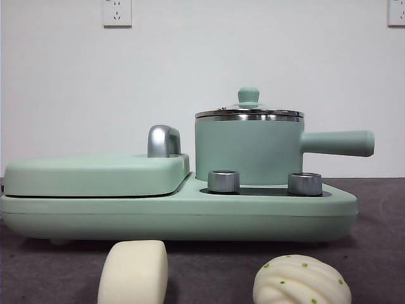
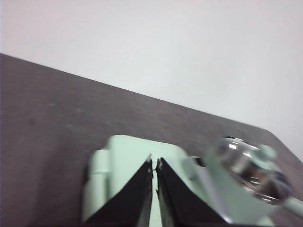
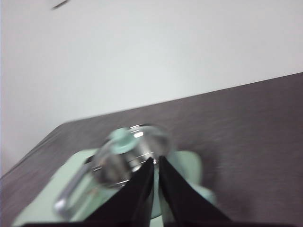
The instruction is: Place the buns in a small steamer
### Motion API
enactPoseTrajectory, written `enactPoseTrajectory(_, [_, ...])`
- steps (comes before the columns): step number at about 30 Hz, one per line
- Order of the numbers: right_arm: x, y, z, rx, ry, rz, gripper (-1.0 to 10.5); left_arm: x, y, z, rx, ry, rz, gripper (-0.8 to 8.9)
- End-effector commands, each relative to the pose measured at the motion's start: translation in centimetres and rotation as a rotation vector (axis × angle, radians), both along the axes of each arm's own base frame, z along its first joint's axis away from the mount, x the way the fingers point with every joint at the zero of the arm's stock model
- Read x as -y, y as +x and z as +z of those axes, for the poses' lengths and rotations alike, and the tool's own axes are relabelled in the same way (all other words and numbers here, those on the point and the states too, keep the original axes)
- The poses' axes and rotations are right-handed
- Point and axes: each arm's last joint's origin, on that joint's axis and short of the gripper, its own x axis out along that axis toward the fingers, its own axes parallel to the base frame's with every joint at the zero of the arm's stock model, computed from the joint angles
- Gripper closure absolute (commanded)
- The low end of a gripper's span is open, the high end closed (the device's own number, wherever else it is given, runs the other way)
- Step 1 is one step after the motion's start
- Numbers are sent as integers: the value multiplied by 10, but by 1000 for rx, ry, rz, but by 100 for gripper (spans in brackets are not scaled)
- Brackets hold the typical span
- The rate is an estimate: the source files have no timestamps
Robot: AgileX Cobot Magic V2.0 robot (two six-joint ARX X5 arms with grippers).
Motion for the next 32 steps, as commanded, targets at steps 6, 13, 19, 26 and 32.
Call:
enactPoseTrajectory(6, [-6,6,51,-57,-167,239,932,13,22,61,-10,66,-227,797])
enactPoseTrajectory(13, [-8,15,71,-76,-239,370,932,28,40,87,-53,106,-448,797])
enactPoseTrajectory(19, [-8,15,71,-84,-235,379,931,42,46,88,-101,147,-559,793])
enactPoseTrajectory(26, [-8,14,67,-140,-227,378,930,51,46,84,-111,182,-617,783])
enactPoseTrajectory(32, [-8,13,66,-154,-226,377,694,52,48,84,-111,187,-620,524])
